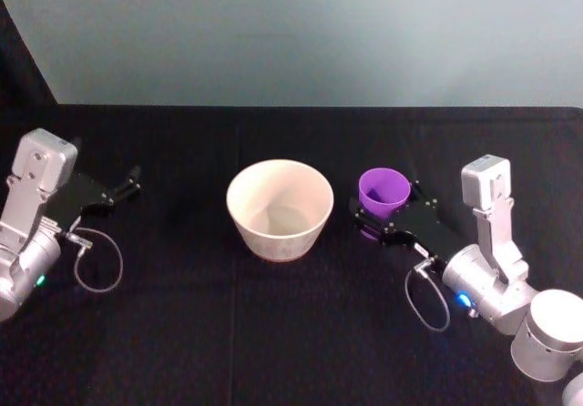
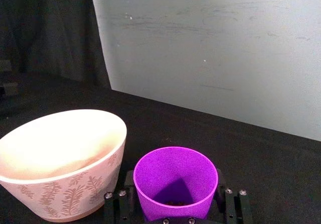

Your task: Pick up the cup and pour the mung beans from the cup into the bowl.

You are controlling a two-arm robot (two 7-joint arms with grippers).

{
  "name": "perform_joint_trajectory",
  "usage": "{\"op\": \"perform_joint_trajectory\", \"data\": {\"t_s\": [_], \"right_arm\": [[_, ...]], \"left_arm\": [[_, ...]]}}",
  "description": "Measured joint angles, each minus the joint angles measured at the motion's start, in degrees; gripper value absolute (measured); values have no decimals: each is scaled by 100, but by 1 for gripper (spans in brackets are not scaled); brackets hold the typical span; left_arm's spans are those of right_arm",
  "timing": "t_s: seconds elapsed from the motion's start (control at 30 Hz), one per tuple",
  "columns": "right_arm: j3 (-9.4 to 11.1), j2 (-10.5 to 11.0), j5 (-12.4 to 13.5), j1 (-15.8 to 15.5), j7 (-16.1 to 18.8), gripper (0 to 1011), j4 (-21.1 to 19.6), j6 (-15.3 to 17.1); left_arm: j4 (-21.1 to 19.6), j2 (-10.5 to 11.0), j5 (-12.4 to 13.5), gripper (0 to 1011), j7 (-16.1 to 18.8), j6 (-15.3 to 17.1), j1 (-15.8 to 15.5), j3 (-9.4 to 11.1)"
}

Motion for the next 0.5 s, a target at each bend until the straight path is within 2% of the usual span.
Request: {"op": "perform_joint_trajectory", "data": {"t_s": [0.23,0.37,0.5], "right_arm": [[96,-53,-27,-50,53,775,-2,3],[162,-23,-52,-160,63,748,-192,72],[266,49,-32,-311,93,733,-546,230]], "left_arm": [[0,0,0,1000,0,0,0,0],[0,0,0,1000,0,0,0,0],[0,0,0,1000,0,0,0,0]]}}
